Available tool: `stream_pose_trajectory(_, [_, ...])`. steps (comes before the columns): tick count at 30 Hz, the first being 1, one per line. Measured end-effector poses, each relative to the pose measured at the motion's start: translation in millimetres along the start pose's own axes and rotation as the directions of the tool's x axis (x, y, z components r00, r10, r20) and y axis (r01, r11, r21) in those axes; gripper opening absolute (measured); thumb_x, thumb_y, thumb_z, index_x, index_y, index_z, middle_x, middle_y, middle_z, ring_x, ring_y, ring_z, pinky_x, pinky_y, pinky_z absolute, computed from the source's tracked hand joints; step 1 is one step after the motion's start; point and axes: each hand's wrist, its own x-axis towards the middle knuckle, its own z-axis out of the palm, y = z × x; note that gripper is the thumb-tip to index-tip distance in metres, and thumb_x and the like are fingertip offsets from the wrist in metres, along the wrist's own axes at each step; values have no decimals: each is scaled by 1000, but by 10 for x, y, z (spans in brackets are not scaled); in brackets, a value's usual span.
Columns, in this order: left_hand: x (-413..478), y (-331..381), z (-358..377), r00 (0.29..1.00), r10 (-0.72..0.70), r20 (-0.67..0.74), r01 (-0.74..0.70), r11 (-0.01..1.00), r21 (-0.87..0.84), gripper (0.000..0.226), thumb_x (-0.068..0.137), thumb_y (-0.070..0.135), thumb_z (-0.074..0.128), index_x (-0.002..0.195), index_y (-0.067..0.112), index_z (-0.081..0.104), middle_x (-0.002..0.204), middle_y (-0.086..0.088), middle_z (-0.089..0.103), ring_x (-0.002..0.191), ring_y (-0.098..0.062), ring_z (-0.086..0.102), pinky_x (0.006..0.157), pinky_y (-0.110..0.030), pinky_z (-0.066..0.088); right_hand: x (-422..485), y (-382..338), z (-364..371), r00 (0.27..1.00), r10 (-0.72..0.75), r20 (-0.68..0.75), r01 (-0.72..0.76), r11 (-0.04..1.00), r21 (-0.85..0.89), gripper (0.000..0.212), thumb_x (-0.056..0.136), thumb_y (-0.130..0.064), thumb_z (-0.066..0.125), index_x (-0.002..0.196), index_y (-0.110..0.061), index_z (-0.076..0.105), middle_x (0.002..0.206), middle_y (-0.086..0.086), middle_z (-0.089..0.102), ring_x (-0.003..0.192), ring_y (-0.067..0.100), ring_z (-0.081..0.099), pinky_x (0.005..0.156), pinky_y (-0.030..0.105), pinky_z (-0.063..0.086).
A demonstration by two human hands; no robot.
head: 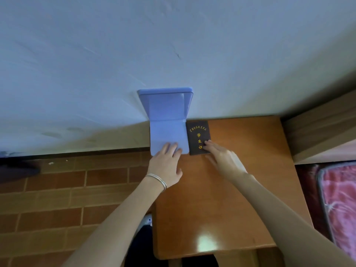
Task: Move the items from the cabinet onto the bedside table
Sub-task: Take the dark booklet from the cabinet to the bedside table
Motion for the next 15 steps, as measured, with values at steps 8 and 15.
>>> stream_pose_trajectory(8, [-10, 22, 24, 1000, -10, 21, 8, 998, 63, 62, 91, 40, 49, 144, 21, 21, 155, -1, 12, 142, -23, 8, 102, -32, 37, 112, -45, 23, 968, 12, 249, 33, 984, -176, 53, 98, -36, 38, 145, -17, 24, 156, 2, 9, 143, 13, 5, 115, 30, 6])
stream_pose_trajectory(15, [18, 134, -84, 994, -50, 94, 40, 994, 103, 65, 89, 40, 52, 143, 19, 22, 154, -2, 11, 142, -24, 7, 94, -32, 44, 17, -198, -33, 944, 150, 292, -69, 960, -270, 55, 99, -37, 33, 148, -18, 15, 157, 0, -1, 143, 14, -1, 116, 37, 11])
